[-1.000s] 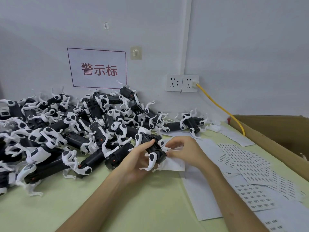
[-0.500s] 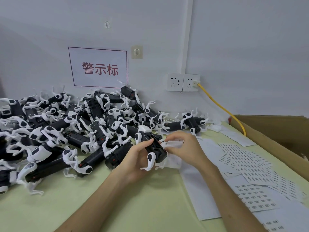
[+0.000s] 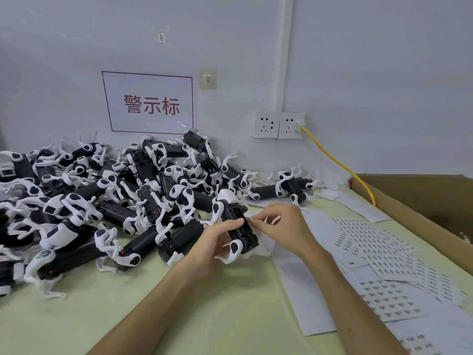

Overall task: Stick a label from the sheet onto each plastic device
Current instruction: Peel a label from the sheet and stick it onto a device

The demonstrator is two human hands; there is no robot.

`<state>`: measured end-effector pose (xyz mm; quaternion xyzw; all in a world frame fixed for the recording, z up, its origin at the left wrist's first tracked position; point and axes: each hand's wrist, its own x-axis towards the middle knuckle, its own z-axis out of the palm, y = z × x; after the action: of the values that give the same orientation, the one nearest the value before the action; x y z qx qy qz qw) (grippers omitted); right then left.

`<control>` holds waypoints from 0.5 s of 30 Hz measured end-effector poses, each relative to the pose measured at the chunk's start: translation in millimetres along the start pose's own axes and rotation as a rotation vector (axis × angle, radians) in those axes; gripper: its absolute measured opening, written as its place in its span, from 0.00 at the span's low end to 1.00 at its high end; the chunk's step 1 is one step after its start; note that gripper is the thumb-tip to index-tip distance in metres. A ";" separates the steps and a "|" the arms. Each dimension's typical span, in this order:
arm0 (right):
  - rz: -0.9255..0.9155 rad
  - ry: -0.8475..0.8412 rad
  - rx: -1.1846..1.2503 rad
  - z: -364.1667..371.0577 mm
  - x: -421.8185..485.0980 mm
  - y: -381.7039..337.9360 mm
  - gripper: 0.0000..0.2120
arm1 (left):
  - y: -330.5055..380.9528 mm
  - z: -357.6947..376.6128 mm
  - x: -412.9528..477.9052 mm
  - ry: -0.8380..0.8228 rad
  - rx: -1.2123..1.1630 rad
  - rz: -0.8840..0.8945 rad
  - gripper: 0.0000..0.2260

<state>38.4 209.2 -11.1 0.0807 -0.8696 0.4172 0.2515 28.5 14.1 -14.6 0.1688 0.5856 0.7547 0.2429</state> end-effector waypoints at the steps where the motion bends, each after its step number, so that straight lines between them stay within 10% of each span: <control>1: 0.004 -0.001 -0.003 -0.5 -0.4 0.4 0.02 | -0.4 0.8 -0.2 0.002 -0.006 0.006 0.21; 15: 0.099 -0.032 0.161 -10.8 -0.2 -3.9 0.08 | 0.3 0.3 0.0 -0.020 0.036 0.105 0.20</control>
<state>43.9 215.0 -2.9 0.0644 -0.8400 0.4964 0.2092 28.6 14.3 -14.2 0.2114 0.5870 0.7540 0.2056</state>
